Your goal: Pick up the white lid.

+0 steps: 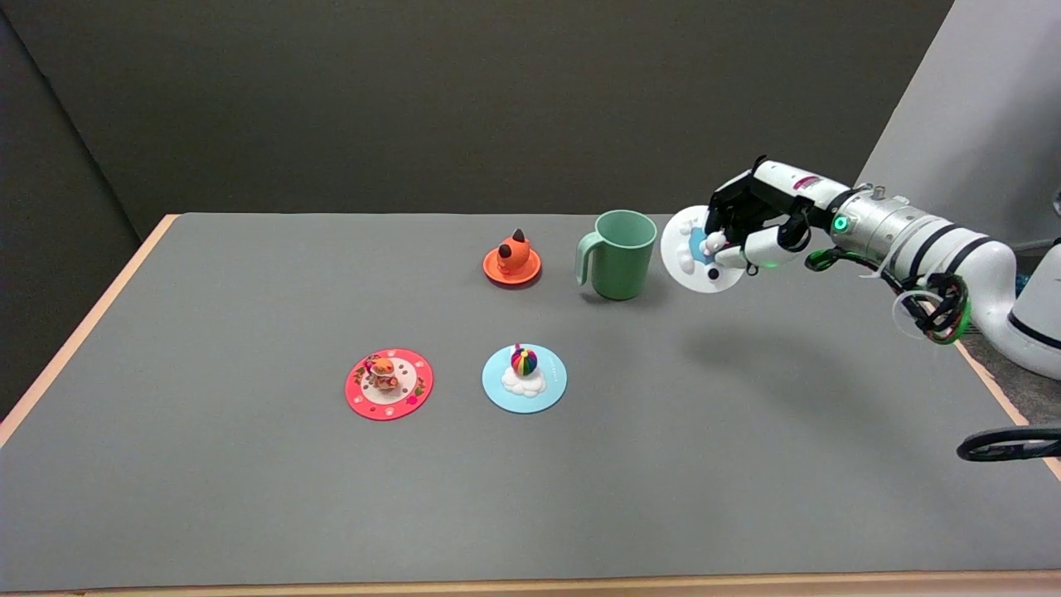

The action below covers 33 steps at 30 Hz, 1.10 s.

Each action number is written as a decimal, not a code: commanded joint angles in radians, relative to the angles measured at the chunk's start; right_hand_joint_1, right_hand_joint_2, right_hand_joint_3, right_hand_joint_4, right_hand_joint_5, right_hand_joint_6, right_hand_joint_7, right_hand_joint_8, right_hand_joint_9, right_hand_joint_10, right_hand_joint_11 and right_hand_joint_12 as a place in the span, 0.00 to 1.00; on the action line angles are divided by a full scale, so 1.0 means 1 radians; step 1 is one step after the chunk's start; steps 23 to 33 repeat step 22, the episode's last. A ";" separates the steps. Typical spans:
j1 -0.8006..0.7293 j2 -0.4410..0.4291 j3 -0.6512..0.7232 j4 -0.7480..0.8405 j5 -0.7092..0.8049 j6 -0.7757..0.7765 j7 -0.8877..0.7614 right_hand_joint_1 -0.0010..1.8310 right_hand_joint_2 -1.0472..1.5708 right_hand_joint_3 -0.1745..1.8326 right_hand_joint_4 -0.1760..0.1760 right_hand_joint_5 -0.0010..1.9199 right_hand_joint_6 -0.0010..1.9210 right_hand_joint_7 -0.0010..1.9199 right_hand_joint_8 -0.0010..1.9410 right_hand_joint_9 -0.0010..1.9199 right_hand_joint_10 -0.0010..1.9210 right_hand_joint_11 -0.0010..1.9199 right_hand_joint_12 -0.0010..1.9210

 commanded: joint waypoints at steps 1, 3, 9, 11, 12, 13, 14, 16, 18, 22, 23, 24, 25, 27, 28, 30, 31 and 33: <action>0.001 0.022 0.039 0.024 -0.029 0.035 -0.018 0.75 0.79 0.16 0.24 0.47 0.62 0.53 0.50 0.52 0.48 0.39 0.64; 0.001 0.022 0.050 0.039 -0.032 0.035 -0.018 0.75 0.79 0.17 0.24 0.46 0.63 0.53 0.51 0.51 0.49 0.40 0.63; 0.001 0.022 0.077 0.096 -0.032 0.039 -0.018 0.66 0.80 0.19 0.58 0.45 0.64 0.52 0.50 0.51 0.37 0.39 0.64; 0.001 0.022 0.085 0.119 -0.037 0.039 -0.018 0.66 0.79 0.20 0.58 0.45 0.64 0.52 0.50 0.51 0.37 0.39 0.63; 0.001 0.023 0.090 0.128 -0.042 0.039 -0.018 0.66 0.80 0.19 0.58 0.45 0.64 0.52 0.51 0.51 0.37 0.40 0.62; 0.001 0.023 0.095 0.134 -0.046 0.039 -0.018 0.66 0.80 0.19 0.58 0.45 0.64 0.52 0.51 0.51 0.37 0.40 0.62; 0.001 0.023 0.102 0.140 -0.052 0.036 -0.018 0.66 0.80 0.19 0.58 0.45 0.64 0.52 0.50 0.51 0.37 0.40 0.62; 0.000 0.023 0.111 0.142 -0.055 0.032 -0.018 0.66 0.80 0.19 0.58 0.45 0.65 0.52 0.51 0.51 0.37 0.40 0.62; 0.000 0.023 0.117 0.142 -0.059 0.032 -0.018 0.66 0.80 0.19 0.58 0.45 0.65 0.52 0.51 0.51 0.37 0.40 0.62; 0.001 0.023 0.104 0.142 -0.063 0.020 -0.018 0.66 0.80 0.19 0.58 0.45 0.65 0.52 0.50 0.51 0.36 0.40 0.62; 0.001 0.023 0.104 0.142 -0.063 0.020 -0.018 0.66 0.80 0.19 0.58 0.45 0.65 0.52 0.50 0.51 0.36 0.40 0.62; 0.001 0.023 0.104 0.142 -0.063 0.020 -0.018 0.66 0.80 0.19 0.58 0.45 0.65 0.52 0.50 0.51 0.36 0.40 0.62; 0.001 0.023 0.104 0.142 -0.063 0.020 -0.018 0.66 0.80 0.19 0.58 0.45 0.65 0.52 0.50 0.51 0.36 0.40 0.62; 0.001 0.023 0.104 0.142 -0.063 0.020 -0.018 0.66 0.80 0.19 0.58 0.45 0.65 0.52 0.50 0.51 0.36 0.40 0.62; 0.001 0.023 0.104 0.142 -0.063 0.020 -0.018 0.66 0.80 0.19 0.58 0.45 0.65 0.52 0.50 0.51 0.36 0.40 0.62; 0.001 0.023 0.104 0.142 -0.063 0.020 -0.018 0.66 0.80 0.19 0.58 0.45 0.65 0.52 0.50 0.51 0.36 0.40 0.62; 0.001 0.023 0.104 0.142 -0.063 0.020 -0.018 0.66 0.80 0.19 0.58 0.45 0.65 0.52 0.50 0.51 0.36 0.40 0.62; 0.001 0.023 0.104 0.142 -0.063 0.020 -0.018 0.66 0.80 0.19 0.58 0.45 0.65 0.52 0.50 0.51 0.36 0.40 0.62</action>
